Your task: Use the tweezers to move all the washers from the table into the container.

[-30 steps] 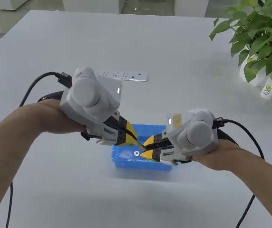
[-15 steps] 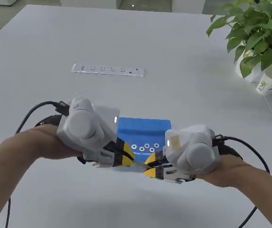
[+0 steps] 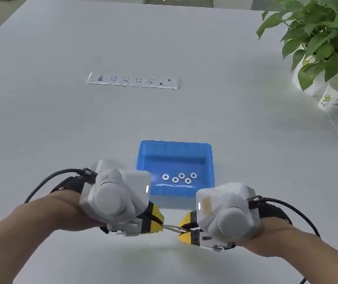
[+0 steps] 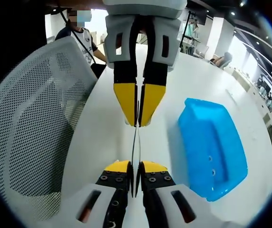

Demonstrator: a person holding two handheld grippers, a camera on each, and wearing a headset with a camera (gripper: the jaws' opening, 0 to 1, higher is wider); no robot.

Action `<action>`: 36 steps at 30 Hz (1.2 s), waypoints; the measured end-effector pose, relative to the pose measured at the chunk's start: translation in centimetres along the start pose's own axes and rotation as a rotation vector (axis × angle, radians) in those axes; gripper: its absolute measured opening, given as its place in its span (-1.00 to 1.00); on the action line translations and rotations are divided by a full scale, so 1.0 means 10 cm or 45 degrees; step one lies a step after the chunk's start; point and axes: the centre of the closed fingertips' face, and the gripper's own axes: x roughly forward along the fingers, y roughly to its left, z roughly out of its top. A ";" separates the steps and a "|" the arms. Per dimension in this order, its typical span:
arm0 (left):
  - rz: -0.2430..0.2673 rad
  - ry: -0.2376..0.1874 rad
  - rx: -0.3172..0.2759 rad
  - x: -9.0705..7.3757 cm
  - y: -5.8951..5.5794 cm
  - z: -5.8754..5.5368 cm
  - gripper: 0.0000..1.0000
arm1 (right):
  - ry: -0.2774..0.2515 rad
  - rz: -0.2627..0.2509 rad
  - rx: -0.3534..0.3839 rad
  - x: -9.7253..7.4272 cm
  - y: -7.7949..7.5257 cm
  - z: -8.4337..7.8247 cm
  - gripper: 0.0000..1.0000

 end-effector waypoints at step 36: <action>-0.066 0.067 -0.103 0.23 -0.02 -0.40 -0.88 | -0.006 -0.014 0.134 0.03 0.01 -0.14 -0.73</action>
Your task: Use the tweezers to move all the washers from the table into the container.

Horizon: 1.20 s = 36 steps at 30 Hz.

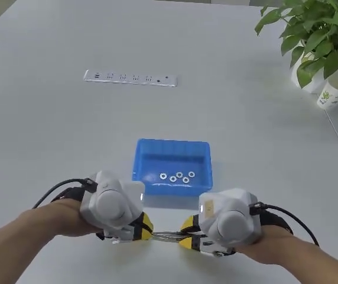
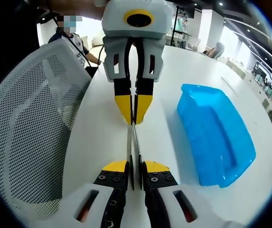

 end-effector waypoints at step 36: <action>0.351 -0.294 -0.354 -0.83 0.18 0.04 0.18 | -0.242 -0.380 0.383 -1.06 -0.45 -0.13 0.27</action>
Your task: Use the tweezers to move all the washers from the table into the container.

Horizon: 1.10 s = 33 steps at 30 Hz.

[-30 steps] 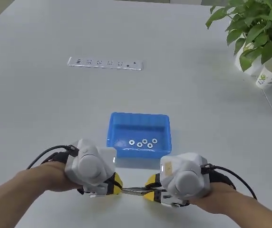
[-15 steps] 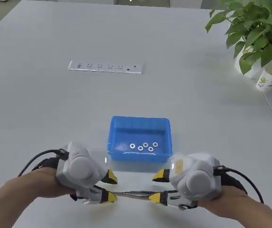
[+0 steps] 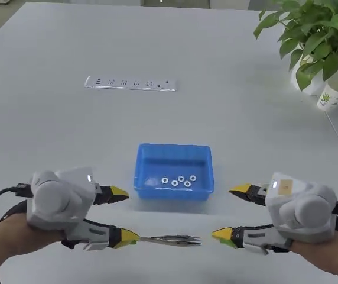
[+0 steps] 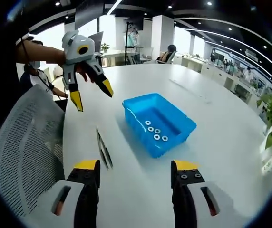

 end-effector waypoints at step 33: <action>0.187 -0.157 -0.076 -0.28 -0.07 0.16 0.98 | -0.180 -0.114 0.050 -0.44 0.00 0.03 1.00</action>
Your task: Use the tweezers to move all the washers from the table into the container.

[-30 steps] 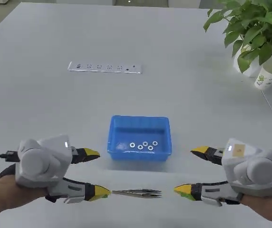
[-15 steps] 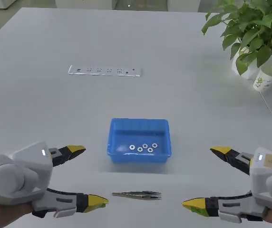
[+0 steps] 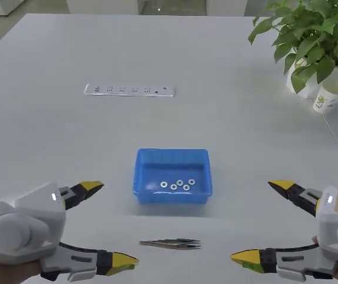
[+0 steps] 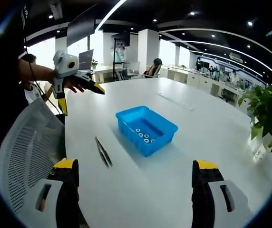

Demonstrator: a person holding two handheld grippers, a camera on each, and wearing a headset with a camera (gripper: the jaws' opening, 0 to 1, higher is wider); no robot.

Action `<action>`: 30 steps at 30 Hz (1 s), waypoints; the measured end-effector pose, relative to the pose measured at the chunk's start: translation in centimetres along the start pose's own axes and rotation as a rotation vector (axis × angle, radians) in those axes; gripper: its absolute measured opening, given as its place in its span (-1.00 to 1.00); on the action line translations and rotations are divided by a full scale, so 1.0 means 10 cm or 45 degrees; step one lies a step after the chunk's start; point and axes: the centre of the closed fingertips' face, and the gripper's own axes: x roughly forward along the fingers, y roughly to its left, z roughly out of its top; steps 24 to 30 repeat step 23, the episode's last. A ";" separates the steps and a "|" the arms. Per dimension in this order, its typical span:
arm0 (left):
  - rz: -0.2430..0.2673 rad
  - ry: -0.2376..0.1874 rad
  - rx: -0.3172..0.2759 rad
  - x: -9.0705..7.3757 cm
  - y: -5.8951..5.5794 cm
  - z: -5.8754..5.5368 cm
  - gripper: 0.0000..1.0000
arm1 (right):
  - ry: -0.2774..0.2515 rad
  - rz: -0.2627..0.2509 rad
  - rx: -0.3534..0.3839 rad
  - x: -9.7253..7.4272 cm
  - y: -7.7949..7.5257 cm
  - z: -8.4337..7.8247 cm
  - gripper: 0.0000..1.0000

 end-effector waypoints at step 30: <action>-0.019 0.034 0.022 0.01 -0.07 -0.04 0.98 | 0.040 0.027 -0.010 0.01 0.07 -0.07 1.00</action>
